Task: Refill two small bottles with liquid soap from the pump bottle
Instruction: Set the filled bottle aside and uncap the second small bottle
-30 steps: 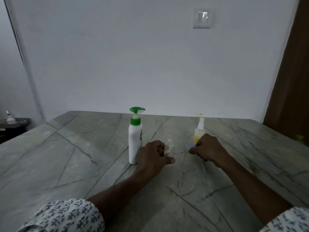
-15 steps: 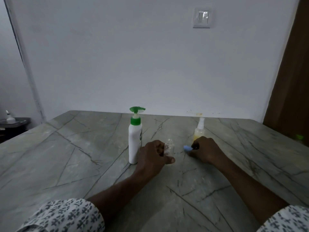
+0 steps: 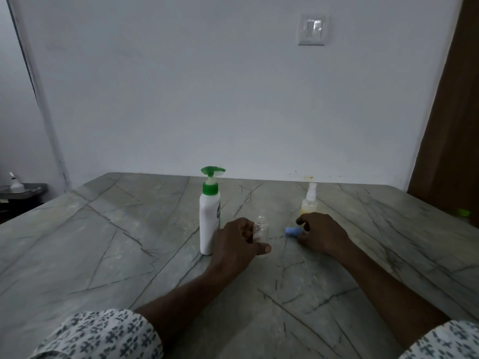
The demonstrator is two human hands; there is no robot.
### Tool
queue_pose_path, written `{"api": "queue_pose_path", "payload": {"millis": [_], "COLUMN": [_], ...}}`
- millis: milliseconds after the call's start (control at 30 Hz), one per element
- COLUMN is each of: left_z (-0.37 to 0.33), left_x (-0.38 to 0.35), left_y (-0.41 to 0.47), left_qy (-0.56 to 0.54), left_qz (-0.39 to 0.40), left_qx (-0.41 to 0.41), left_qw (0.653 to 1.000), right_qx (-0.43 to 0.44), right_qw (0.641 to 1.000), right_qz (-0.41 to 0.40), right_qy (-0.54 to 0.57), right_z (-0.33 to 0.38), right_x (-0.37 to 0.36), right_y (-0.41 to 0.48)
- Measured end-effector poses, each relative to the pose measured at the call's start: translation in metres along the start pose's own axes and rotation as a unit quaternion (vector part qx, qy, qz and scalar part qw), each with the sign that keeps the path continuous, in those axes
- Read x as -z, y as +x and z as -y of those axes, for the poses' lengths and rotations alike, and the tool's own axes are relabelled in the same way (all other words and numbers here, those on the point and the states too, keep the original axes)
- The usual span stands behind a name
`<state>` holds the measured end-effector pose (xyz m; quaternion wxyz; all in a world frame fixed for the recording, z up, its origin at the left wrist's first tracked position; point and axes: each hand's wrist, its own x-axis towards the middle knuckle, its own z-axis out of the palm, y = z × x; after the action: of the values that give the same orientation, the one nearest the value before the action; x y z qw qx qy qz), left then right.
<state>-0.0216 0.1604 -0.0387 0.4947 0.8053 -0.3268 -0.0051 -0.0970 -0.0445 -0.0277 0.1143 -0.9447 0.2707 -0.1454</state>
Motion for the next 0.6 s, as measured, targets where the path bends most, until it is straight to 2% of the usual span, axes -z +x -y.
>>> {"api": "queue_pose_path", "payload": {"millis": [600], "left_z": [0.0010], "left_x": [0.0006], "left_y": [0.0011], "left_qy": [-0.006], "left_qz": [0.006], "left_qx": [0.002], "left_qw": [1.000], "right_qx": [0.052], "right_qw": [0.997], "right_qz": [-0.051], "right_qy": [-0.016], "right_z": [-0.0023], "right_x": [-0.0076], "right_y": [0.0030]}}
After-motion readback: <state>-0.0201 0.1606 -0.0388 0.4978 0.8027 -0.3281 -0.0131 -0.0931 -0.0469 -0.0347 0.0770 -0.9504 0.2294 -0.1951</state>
